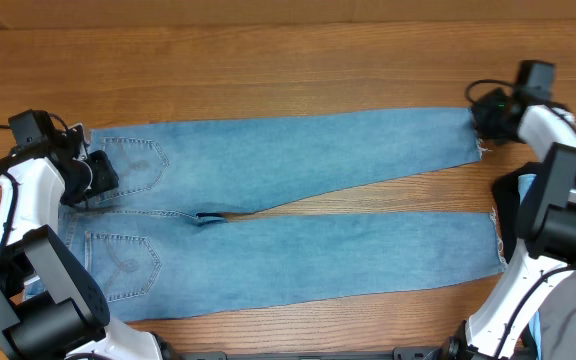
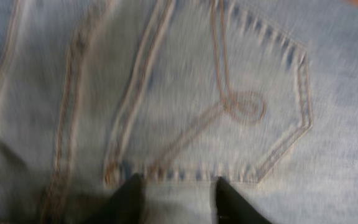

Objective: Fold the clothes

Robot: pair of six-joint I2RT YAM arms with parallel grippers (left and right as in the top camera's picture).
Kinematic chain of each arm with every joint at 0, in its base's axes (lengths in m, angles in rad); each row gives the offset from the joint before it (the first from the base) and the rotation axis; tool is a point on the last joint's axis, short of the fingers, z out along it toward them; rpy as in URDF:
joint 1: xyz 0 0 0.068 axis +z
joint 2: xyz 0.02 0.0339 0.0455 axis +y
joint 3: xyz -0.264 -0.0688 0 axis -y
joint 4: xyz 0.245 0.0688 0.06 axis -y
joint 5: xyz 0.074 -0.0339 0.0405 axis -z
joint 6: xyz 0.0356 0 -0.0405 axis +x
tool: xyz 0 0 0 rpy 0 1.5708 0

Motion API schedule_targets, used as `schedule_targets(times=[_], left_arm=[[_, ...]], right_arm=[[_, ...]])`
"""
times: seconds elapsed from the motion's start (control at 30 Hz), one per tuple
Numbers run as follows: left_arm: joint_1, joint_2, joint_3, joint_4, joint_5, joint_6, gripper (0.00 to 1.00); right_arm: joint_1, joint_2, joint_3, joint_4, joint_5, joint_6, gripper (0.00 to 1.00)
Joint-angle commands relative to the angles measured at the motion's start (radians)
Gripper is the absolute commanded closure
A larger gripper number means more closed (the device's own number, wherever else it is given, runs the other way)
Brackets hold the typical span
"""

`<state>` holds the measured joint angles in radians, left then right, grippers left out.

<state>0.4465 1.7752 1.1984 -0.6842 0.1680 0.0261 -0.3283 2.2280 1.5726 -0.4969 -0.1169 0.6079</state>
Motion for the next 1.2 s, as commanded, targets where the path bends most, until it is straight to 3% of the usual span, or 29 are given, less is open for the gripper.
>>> schedule_targets(times=[0.0,0.2,0.37,0.5,0.67,0.87,1.0,1.07,1.17], left_arm=[[-0.013,0.006,0.007,0.067,0.017,-0.003,0.77],[-0.05,0.092,0.007,0.204,0.016,-0.004,0.96],[-0.051,0.227,0.007,0.298,-0.008,-0.004,0.96],[-0.05,0.327,0.012,0.417,-0.019,-0.005,0.96],[-0.065,0.473,0.121,0.452,-0.018,-0.027,0.96],[-0.075,0.631,0.425,0.318,0.01,-0.03,0.96],[-0.075,0.633,0.621,0.185,0.039,-0.017,0.95],[-0.075,0.613,0.766,0.048,0.039,0.005,0.85],[-0.074,0.58,0.904,-0.102,0.039,0.005,0.77]], right_arm=[[-0.033,0.045,0.1,-0.107,-0.053,-0.216,0.96],[-0.025,-0.029,0.253,-0.308,-0.228,-0.314,0.96],[0.005,-0.164,0.295,-0.457,-0.364,-0.328,0.96],[0.063,-0.276,0.295,-0.561,-0.363,-0.357,0.96],[0.156,-0.333,0.295,-0.618,-0.363,-0.358,0.96],[0.262,-0.335,0.294,-0.663,-0.296,-0.346,0.96],[0.283,-0.332,0.288,-0.689,-0.167,-0.279,0.96],[0.274,-0.32,0.265,-0.695,-0.096,-0.225,0.96],[0.262,-0.296,0.215,-0.682,-0.064,-0.21,0.96]])
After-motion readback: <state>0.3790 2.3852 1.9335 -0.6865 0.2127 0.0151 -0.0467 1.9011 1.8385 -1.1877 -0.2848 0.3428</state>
